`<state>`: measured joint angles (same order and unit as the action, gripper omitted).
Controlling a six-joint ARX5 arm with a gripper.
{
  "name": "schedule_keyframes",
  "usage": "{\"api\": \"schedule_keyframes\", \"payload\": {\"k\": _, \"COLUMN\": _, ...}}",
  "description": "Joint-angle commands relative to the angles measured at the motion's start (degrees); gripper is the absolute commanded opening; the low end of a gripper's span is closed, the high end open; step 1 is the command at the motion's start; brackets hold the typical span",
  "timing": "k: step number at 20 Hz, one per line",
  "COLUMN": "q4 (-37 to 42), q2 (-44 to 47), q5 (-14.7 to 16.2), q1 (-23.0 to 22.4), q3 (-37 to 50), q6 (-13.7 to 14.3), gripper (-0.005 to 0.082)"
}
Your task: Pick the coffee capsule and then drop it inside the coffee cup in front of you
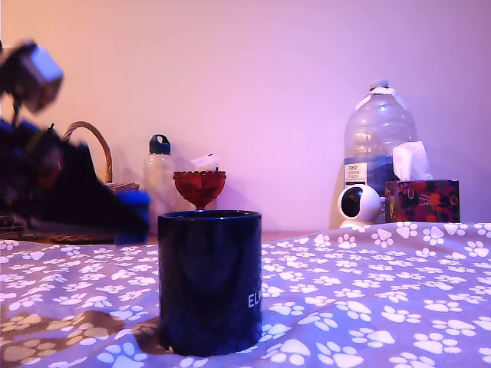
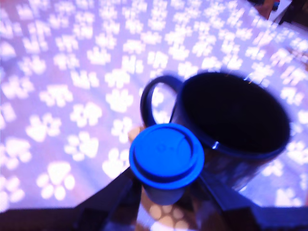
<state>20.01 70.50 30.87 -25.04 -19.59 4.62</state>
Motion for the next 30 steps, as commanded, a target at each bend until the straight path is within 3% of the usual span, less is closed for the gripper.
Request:
{"api": "schedule_keyframes", "payload": {"k": 1, "q4": -1.9, "q2": -3.5, "q5": 0.2, "q1": -0.1, "q3": 0.0, "q6": -0.2, "gripper": 0.0154}}
{"api": "schedule_keyframes", "payload": {"k": 9, "q4": -6.8, "q2": -12.6, "q5": 0.3, "q1": -0.3, "q3": 0.0, "q6": -0.2, "gripper": 0.0154}}
{"api": "schedule_keyframes", "payload": {"k": 14, "q4": -8.9, "q2": -13.9, "q5": 0.0, "q1": -3.2, "q3": -1.6, "q6": -1.2, "gripper": 0.0154}}
{"api": "schedule_keyframes", "payload": {"k": 18, "q4": -14.3, "q2": -13.9, "q5": -4.1, "q1": -7.6, "q3": -6.4, "q6": -1.1, "gripper": 0.0154}}
{"api": "schedule_keyframes", "payload": {"k": 21, "q4": -21.5, "q2": -12.7, "q5": -8.4, "q1": -10.6, "q3": -10.6, "q6": 0.9, "gripper": 0.0154}}
{"api": "schedule_keyframes", "payload": {"k": 24, "q4": -25.3, "q2": -9.0, "q5": -10.8, "q1": -13.5, "q3": -14.2, "q6": 1.9, "gripper": 0.0154}}
{"api": "schedule_keyframes", "payload": {"k": 30, "q4": -29.8, "q2": -1.0, "q5": -15.6, "q1": -15.9, "q3": -20.3, "q6": 1.9, "gripper": 0.0154}}
